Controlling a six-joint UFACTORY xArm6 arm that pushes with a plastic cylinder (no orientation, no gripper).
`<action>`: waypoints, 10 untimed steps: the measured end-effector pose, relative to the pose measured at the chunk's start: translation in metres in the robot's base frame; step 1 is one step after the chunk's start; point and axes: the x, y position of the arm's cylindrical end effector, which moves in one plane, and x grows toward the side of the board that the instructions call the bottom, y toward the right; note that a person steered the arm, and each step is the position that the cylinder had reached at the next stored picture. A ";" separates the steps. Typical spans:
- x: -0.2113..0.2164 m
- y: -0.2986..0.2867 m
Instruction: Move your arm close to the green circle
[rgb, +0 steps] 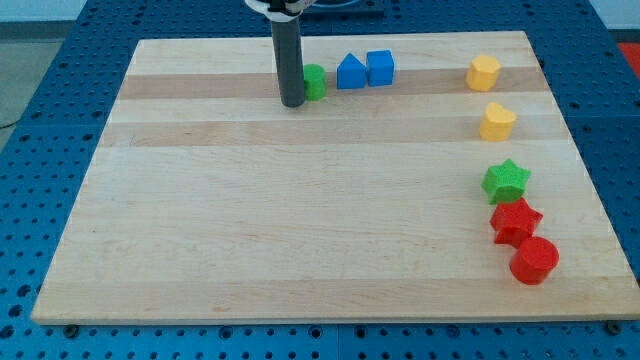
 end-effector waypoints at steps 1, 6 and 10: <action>-0.019 -0.001; 0.005 0.031; -0.009 0.012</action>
